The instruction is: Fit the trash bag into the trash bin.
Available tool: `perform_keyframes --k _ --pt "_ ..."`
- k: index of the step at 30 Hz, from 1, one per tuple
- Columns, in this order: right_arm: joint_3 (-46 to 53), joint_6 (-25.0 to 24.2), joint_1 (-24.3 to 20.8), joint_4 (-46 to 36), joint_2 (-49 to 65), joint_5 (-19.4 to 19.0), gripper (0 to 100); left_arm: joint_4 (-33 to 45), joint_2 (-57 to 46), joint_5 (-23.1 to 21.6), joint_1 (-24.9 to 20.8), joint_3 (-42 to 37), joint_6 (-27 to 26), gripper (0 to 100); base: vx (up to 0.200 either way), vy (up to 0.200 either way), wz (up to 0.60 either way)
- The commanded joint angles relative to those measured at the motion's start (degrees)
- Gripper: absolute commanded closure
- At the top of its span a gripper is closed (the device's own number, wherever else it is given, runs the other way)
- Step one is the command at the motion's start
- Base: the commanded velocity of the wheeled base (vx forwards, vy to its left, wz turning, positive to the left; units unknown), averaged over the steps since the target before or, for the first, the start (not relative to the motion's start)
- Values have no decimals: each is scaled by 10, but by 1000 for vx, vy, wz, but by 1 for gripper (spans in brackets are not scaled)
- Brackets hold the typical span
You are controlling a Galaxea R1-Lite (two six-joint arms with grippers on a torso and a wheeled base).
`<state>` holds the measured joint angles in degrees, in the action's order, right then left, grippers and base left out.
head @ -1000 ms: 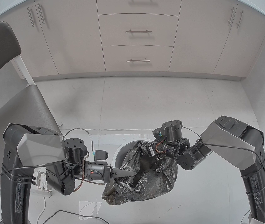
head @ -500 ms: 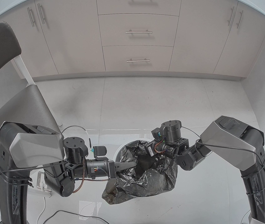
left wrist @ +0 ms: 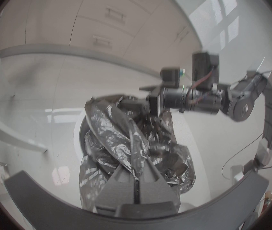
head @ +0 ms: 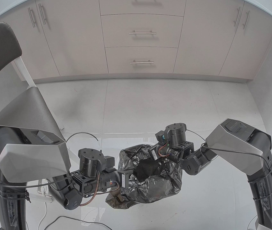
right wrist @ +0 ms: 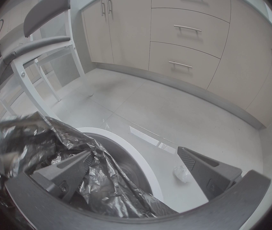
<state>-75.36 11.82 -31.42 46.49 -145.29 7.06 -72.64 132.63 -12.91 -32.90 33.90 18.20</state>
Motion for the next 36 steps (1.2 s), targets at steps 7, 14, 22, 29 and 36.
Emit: perform_keyframes --k 7,14,22,29,36 --pt "0 0 0 21 -3 6 0 327 -115 84 -41 78 -25 100 0 0 0" --pt "-1 0 2 25 -3 6 0 422 -91 148 -29 155 -38 100 0 0 0" --pt "-4 -1 1 25 -7 6 0 428 -55 146 3 187 -47 100 0 0 0" --pt "-1 -8 1 28 -11 6 0 428 -37 145 16 182 -62 100 0 0 0" --pt "0 -16 0 33 -11 5 0 428 -40 143 17 181 -59 100 0 0 0"
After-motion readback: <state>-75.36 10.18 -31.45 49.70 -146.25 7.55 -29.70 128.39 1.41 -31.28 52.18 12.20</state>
